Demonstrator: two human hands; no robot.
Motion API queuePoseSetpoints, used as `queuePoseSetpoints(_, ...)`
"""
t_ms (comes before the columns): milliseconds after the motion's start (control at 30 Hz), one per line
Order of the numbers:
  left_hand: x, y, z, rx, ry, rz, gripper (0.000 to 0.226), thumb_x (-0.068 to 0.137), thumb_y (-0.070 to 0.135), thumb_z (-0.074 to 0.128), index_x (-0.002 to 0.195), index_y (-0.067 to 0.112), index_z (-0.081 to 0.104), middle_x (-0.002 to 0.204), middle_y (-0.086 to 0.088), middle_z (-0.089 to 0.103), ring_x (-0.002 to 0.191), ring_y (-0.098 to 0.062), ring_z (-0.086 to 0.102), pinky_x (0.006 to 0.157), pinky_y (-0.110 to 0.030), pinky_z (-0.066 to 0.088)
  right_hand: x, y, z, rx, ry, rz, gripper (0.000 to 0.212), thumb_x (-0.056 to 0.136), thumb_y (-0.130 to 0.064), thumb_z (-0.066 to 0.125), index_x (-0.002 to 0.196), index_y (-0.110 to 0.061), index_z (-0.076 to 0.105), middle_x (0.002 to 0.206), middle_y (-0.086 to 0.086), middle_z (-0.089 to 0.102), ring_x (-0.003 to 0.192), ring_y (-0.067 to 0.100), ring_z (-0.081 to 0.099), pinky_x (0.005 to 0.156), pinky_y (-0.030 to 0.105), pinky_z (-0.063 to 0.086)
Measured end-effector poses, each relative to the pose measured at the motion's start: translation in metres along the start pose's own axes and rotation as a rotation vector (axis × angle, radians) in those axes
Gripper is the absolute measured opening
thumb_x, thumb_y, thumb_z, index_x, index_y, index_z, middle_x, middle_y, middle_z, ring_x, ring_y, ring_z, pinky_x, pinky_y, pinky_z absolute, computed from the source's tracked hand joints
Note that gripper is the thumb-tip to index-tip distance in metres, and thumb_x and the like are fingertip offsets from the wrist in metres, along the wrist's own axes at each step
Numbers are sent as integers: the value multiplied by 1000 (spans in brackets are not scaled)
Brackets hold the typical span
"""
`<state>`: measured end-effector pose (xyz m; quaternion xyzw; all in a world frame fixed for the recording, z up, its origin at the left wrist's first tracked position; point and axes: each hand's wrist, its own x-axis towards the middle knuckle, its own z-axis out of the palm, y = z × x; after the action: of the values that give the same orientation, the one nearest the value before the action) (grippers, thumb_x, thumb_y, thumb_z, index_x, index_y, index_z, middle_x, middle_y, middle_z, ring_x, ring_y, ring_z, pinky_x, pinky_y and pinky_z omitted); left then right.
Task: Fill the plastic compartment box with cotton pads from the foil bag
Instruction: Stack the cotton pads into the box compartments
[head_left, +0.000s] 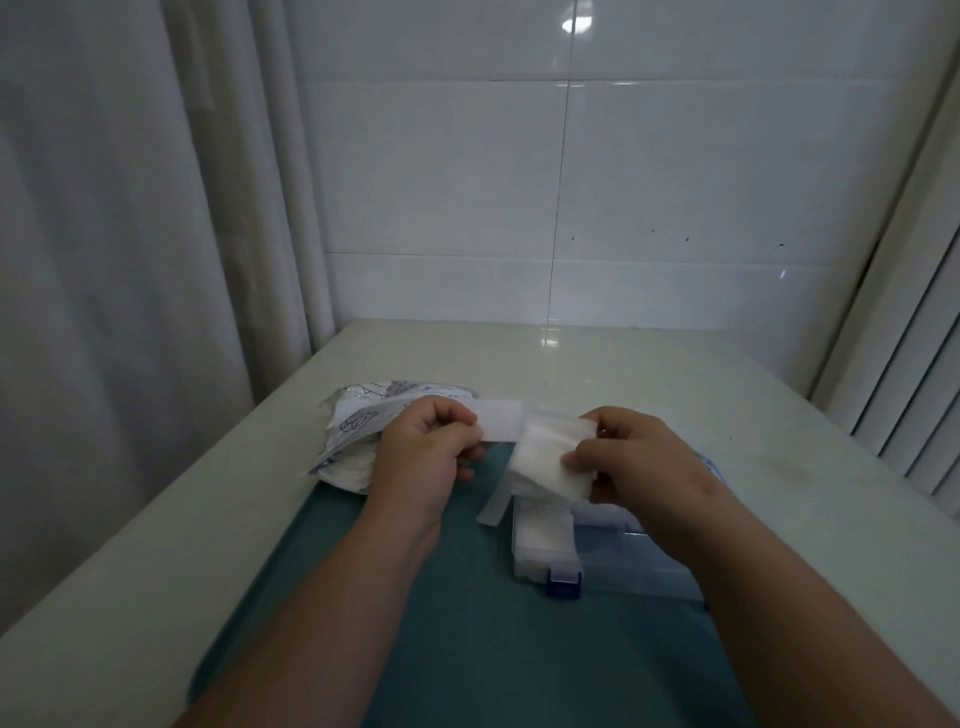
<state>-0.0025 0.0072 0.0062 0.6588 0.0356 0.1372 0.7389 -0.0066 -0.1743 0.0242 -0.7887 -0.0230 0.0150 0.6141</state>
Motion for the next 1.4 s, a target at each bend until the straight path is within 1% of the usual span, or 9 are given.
queuePoseSetpoints(133,0,-2,1,76,48,18,20,82,-7,60,81,13,57,74,-5,63,63,-16,58,56,-27,47,1,-3,-8,160,121,-1,21,83,3,61,101,-8,64,96,16,64,77,25,60,63,31,49)
queuePoseSetpoints(300,-2,-3,3,193,-27,10,32,79,-2,67,98,22,56,87,-11,69,67,-20,65,72,-40,57,-1,-3,-7,251,39,-12,26,86,1,63,109,-11,63,104,12,68,93,27,66,75,31,55)
queuePoseSetpoints(467,-5,-5,7,255,-111,22,17,83,3,69,94,14,66,83,-6,75,77,-29,71,73,-39,59,0,-3,-3,363,-2,1,20,88,3,60,105,-5,65,103,15,69,94,28,67,74,32,56)
queuePoseSetpoints(600,-5,-6,7,274,-103,50,14,84,2,66,90,14,67,80,-3,74,71,-21,69,67,-33,57,-1,-5,-5,555,-61,47,18,89,5,54,104,0,64,103,16,69,91,27,67,72,30,57)
queuePoseSetpoints(733,-2,-10,6,345,-61,75,15,79,11,63,81,25,68,76,3,73,69,-21,65,72,-45,56,1,-5,-7,629,-15,128,24,90,5,53,113,3,60,104,16,65,89,27,63,68,30,52)
queuePoseSetpoints(967,1,-13,4,415,-24,19,15,75,12,61,74,26,66,69,7,69,70,-22,64,74,-51,57,9,4,-16,-12,185,188,32,93,-9,58,124,-4,57,102,14,60,92,29,60,73,33,57)
queuePoseSetpoints(1133,1,-12,3,430,-22,8,15,77,10,60,76,23,66,72,1,70,68,-23,64,72,-51,56,10,7,-14,-540,161,85,29,91,-14,55,117,-7,63,100,12,65,81,23,57,61,27,42)
queuePoseSetpoints(1233,1,-12,3,421,-17,4,14,76,10,59,75,22,66,70,1,70,66,-21,63,71,-50,56,10,5,-10,-660,104,106,30,91,-15,50,117,-6,62,103,13,62,83,23,55,60,25,40)
queuePoseSetpoints(1400,-1,-9,3,409,0,-1,16,78,7,59,78,20,67,72,-3,70,63,-18,61,69,-47,57,9,6,-10,-593,173,-74,41,94,-19,52,134,-13,51,125,10,59,98,19,53,80,28,39)
